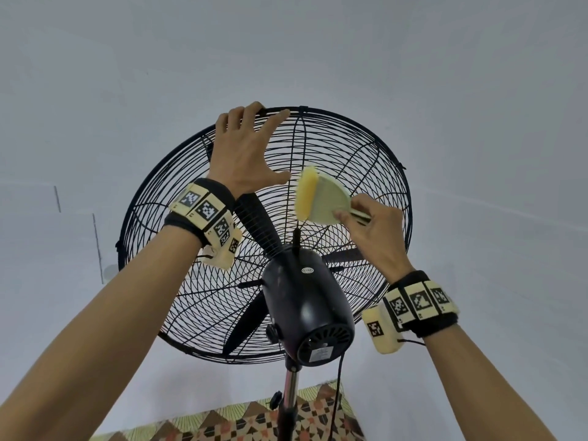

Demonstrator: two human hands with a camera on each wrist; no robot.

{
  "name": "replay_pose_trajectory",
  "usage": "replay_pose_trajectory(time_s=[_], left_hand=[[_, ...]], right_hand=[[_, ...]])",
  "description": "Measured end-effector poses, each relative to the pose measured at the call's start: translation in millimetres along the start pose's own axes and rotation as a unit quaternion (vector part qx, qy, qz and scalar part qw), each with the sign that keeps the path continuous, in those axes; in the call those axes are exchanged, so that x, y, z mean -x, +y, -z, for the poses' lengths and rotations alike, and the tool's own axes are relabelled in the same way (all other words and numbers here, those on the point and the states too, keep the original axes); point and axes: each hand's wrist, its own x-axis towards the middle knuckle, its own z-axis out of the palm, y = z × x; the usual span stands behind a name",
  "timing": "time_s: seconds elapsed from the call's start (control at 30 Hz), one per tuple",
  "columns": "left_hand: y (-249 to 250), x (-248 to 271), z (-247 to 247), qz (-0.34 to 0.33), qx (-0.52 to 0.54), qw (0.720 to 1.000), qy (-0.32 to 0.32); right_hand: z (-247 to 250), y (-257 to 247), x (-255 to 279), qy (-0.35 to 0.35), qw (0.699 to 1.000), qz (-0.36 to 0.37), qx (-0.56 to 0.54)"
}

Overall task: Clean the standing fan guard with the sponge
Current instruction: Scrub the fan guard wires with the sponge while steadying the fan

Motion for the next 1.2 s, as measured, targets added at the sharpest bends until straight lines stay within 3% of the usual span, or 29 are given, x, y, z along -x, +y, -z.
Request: replay_pose_trajectory(time_s=[0.1,0.17,0.33,0.47,0.7,0.83,0.9,1.0,1.1,1.2], left_hand=[[0,1,1,-0.001,-0.001,1.0,0.001],[2,1,1,-0.002,-0.001,1.0,0.0],[2,1,2,0.003,-0.003,1.0,-0.008],[3,2,2,0.003,-0.006,1.0,-0.002],[2,1,4,0.008,-0.005,1.0,-0.018],[4,2,5,0.002,-0.001,1.0,-0.008],[5,2,5,0.001,0.0,1.0,-0.01],[4,1,3,0.0,0.002,1.0,-0.016],[1,1,3,0.004,0.002,1.0,-0.012],[4,0,3,0.004,0.001,1.0,-0.009]], right_hand=[[-3,0,5,-0.145,0.989,0.027,0.024],[-10,3,10,-0.194,0.976,0.062,0.071],[4,-1,-7,-0.184,0.944,0.122,0.247],[-1,-12,3,-0.194,0.969,0.117,0.099],[3,3,1,-0.151,0.96,0.093,0.218],[3,2,9,-0.169,0.983,0.048,0.06],[1,6,12,-0.173,0.982,0.04,0.064],[11,18,7,-0.107,0.989,0.023,0.1],[36,28,-15,0.024,0.998,-0.055,-0.014],[50,60,-49,0.087,0.98,-0.16,-0.083]])
